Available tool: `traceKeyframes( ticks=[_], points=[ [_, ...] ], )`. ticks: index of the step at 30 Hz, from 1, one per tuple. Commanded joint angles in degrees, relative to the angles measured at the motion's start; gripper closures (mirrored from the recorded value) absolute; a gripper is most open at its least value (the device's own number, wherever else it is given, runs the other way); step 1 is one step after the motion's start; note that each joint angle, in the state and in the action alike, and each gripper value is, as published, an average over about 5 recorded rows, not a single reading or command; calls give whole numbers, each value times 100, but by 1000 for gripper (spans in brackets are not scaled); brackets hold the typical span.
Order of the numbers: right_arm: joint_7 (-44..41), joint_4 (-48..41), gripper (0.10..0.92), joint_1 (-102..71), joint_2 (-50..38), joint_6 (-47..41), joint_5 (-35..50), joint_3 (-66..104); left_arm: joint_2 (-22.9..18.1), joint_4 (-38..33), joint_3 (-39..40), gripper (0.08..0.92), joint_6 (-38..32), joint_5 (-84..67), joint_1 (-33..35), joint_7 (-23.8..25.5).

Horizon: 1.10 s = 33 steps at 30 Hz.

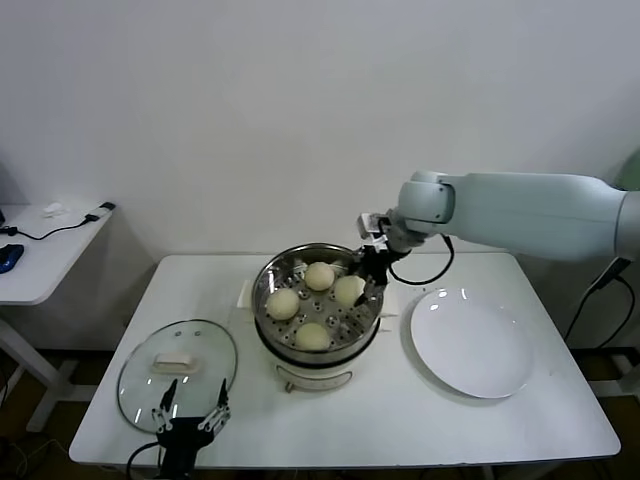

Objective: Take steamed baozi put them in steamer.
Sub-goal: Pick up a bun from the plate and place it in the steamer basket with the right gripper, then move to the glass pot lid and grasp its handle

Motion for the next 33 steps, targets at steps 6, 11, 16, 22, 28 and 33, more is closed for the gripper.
traceKeyframes(
  ticks=[6,11,16,22,28,33],
  points=[
    [434,-179,338,-682,246,-208,-262,129,-8,50,-16,177,5,-7,-33,6],
    [473,-210,338,-731,251,-211,-358,135,-5,61,-20,177,-1,-11,-35,2],
    [492,-238,338,-724,209,-196,-342,240,-5,49,-18,177,-2,-19,-36,-3],
    [298,-195,307,-645,113,41,-225,253,-18,34,0,177,-9,-12,-23,-4],
    [-75,-196,210,-437,-133,319,46,454,-18,-7,-7,177,-15,-12,12,-8],
    [31,-216,203,-376,-595,400,322,1053,-30,-55,-3,177,-27,-45,37,-2]
  ],
)
